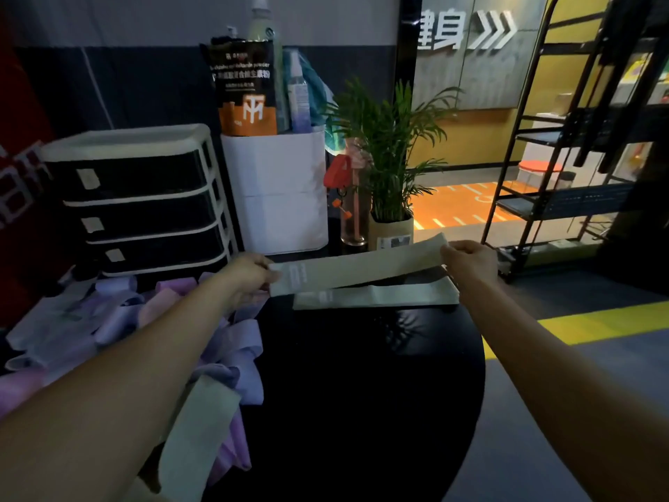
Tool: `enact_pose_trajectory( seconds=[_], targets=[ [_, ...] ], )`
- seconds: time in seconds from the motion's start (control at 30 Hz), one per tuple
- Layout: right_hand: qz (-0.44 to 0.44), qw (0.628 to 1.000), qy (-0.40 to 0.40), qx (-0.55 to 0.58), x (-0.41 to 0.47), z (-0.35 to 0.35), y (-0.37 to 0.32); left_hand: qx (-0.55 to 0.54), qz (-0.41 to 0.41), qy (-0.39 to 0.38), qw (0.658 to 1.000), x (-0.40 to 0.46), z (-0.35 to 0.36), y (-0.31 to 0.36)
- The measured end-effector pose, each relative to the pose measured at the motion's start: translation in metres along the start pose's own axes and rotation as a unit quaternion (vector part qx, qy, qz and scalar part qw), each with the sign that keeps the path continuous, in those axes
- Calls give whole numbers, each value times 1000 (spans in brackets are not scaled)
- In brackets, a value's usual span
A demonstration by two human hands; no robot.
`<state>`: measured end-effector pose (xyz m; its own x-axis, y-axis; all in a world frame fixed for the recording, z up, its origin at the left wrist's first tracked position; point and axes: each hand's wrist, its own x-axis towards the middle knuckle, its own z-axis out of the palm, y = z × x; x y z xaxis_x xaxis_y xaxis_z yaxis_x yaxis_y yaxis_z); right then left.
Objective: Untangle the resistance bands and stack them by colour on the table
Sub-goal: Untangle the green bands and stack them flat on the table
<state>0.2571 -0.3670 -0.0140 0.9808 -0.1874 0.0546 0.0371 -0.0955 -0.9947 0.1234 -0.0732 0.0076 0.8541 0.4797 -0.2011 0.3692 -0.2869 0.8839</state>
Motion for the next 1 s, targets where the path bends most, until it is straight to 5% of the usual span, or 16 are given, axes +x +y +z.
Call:
enact_pose_trajectory(
  seconds=[0.27,1.0],
  targets=[
    [-48,982,-1,-181,25,-9,37,63,76,128,987,46,43,-10],
    [-103,952,27,-285,35,2,84,216,116,143,959,67,74,-41]
  ],
)
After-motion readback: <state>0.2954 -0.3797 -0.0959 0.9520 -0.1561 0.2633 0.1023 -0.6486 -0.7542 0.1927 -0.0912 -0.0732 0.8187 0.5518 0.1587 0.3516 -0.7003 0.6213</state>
